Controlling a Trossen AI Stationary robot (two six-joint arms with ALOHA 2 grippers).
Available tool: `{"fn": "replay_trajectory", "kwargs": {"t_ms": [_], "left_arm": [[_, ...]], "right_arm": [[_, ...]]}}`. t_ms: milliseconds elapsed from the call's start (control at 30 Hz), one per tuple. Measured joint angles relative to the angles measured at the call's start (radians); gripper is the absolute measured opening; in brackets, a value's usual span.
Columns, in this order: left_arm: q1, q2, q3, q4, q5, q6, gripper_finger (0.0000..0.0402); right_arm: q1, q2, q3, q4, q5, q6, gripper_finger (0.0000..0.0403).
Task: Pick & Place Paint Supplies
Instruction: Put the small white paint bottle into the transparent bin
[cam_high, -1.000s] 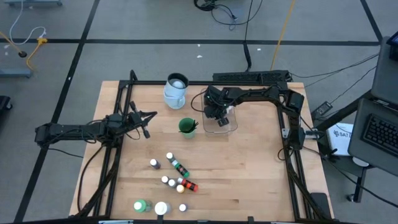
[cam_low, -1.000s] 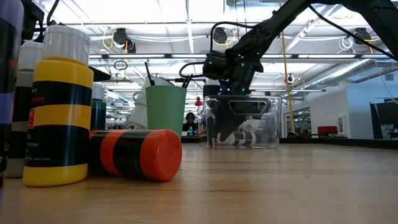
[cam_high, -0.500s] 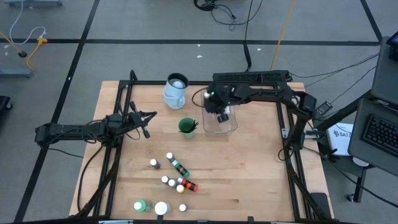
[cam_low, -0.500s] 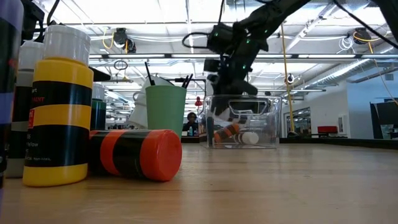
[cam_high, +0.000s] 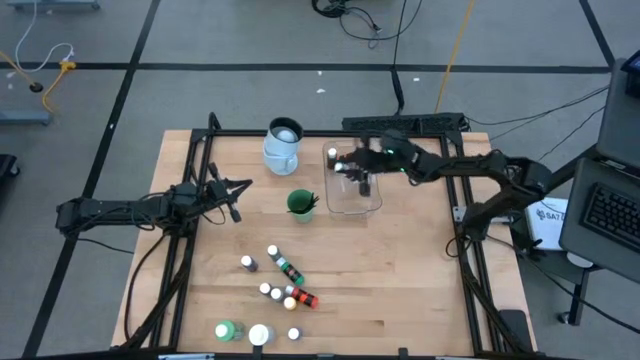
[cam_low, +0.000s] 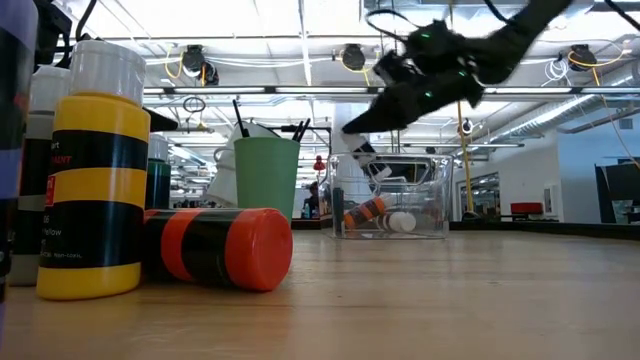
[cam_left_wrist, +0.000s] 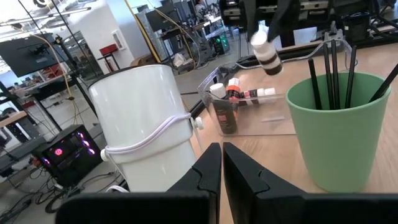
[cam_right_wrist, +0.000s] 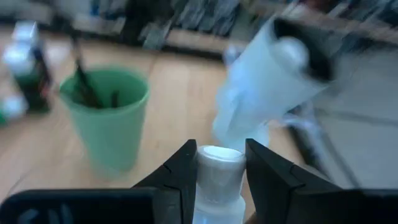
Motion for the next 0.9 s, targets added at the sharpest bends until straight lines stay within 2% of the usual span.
{"fn": "replay_trajectory", "kwargs": {"t_ms": [167, 267, 500, 667, 900], "left_arm": [[0.0, 0.0, 0.0, 0.005, -0.006, -0.002, 0.0021], [0.0, 0.0, 0.0, 0.016, -0.006, -0.003, 0.0021], [0.0, 0.0, 0.0, 0.015, -0.006, -0.003, 0.0021], [0.0, 0.0, 0.0, 0.011, -0.006, -0.004, 0.0021], [0.0, 0.0, 0.0, 0.006, -0.006, -0.006, 0.0021]], "right_arm": [[-0.02, 0.004, -0.224, 0.478, 0.008, 0.143, 0.0104], [-0.023, 0.044, -0.274, 0.652, 0.064, 0.206, 0.0104], [-0.022, 0.224, -0.196, 0.743, 0.098, 0.267, 0.0104], [-0.024, 0.388, -0.151, 0.897, 0.194, 0.284, 0.0104], [-0.022, 0.516, -0.135, 1.013, 0.193, 0.302, 0.0104]]}}
